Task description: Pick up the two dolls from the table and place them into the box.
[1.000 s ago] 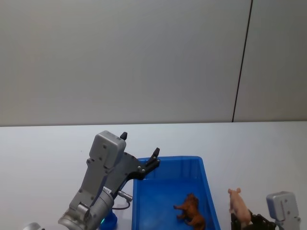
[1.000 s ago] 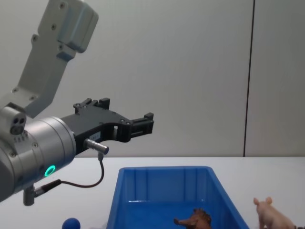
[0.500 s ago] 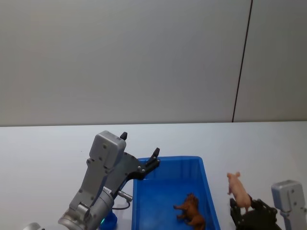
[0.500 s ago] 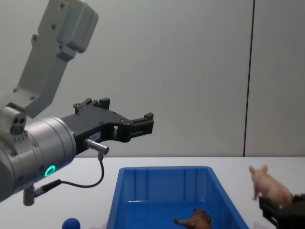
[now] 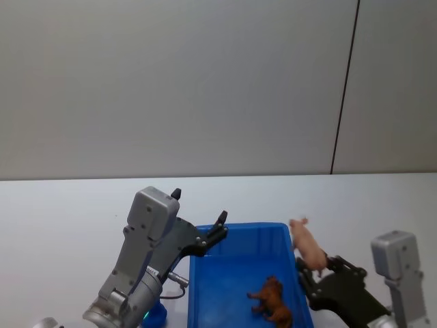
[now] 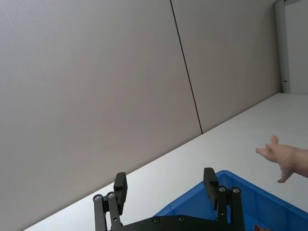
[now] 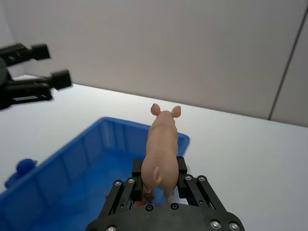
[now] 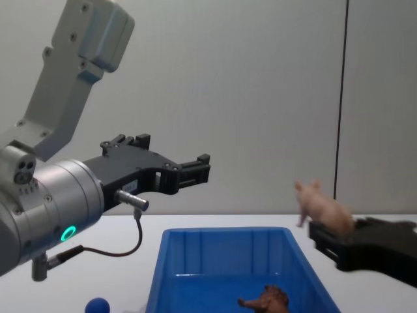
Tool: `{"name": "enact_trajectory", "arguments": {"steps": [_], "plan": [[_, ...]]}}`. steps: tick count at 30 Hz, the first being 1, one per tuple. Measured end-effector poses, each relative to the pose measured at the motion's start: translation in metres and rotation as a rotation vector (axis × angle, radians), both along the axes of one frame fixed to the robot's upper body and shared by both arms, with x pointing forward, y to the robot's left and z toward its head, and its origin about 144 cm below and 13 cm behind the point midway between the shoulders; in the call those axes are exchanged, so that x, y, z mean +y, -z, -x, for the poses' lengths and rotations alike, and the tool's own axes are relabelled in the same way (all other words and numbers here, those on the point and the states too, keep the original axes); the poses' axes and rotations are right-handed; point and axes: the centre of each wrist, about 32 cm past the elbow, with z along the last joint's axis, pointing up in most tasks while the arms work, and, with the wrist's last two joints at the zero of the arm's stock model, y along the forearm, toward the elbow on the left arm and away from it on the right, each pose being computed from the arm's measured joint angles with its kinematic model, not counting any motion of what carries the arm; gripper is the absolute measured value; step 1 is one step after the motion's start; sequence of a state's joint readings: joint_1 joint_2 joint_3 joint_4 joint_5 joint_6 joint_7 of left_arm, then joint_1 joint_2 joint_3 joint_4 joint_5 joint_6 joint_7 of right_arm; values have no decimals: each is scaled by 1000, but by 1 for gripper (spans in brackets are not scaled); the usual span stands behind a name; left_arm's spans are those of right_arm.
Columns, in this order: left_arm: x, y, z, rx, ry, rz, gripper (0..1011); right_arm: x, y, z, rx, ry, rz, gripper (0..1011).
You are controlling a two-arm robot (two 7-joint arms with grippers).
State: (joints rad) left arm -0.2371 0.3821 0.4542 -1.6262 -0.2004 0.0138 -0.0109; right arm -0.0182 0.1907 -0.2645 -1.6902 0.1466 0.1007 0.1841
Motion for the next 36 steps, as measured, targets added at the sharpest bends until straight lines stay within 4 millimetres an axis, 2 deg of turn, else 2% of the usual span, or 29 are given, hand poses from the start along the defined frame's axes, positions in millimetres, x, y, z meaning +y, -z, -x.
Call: {"name": "enact_trajectory", "arguments": {"steps": [9,16,17,19,20,28,31,36], "plan": [[0,0,0,0,0,0,1001,12,-7,-12,-11,-81,-31,376],[0,0,0,0,0,0,1001,20,-7,-21,1,-112,-46,551],[0,0,0,0,0,0,1001,21,-6,-23,4,-114,-49,623],[0,0,0,0,0,0,1001,22,-6,-24,6,-114,-51,664],[0,0,0,0,0,0,1001,23,-6,-25,7,-113,-53,722],[0,0,0,0,0,0,1001,21,-3,-26,-6,-67,-61,936],[0,0,0,0,0,0,1001,18,-1,-24,-13,-36,-65,1001],[0,0,0,0,0,0,1001,10,2,-18,-26,24,-71,1001]]}}
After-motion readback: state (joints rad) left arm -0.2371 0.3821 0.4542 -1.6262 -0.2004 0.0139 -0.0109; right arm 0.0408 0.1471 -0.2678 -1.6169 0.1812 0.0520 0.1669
